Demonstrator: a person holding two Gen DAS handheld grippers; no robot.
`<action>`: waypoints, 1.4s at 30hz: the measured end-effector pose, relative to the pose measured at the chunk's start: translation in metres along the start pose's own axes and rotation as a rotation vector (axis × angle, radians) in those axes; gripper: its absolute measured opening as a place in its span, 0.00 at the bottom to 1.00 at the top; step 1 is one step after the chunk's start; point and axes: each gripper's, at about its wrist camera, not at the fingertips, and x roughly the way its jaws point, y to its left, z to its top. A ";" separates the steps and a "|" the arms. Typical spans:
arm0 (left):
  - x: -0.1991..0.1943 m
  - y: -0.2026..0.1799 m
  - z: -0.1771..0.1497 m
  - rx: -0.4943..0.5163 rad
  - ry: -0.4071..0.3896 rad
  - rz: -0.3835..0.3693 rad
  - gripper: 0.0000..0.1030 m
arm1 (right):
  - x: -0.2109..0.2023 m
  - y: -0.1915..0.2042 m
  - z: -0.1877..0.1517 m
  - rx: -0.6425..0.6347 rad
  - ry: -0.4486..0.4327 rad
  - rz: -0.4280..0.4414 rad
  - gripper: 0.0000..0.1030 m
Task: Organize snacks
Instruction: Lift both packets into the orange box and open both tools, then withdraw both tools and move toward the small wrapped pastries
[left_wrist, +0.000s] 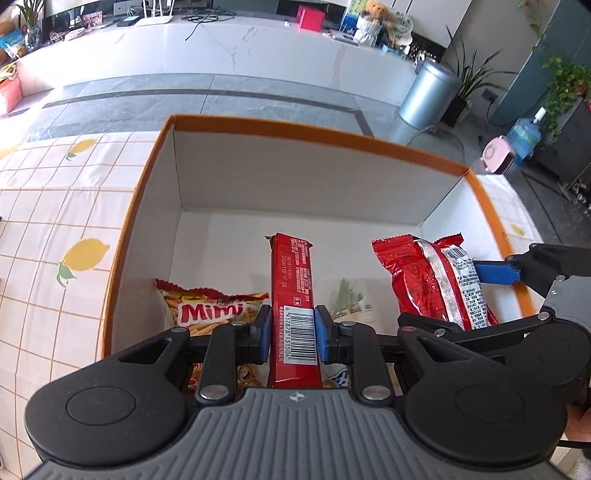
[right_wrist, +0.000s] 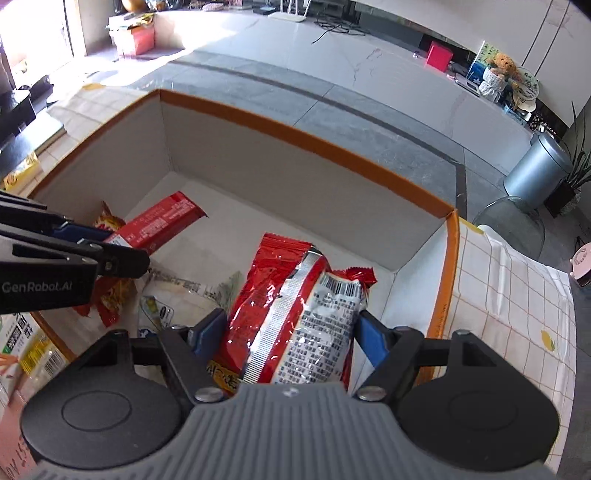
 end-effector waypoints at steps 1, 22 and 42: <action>0.001 -0.001 -0.001 0.006 0.004 0.008 0.26 | 0.003 0.001 0.000 -0.010 0.012 0.001 0.71; 0.010 0.002 0.005 0.044 0.032 0.065 0.40 | 0.022 0.013 0.002 -0.037 0.085 -0.060 0.75; -0.104 -0.025 -0.031 0.095 -0.263 0.032 0.60 | -0.104 0.032 -0.023 0.009 -0.216 -0.204 0.84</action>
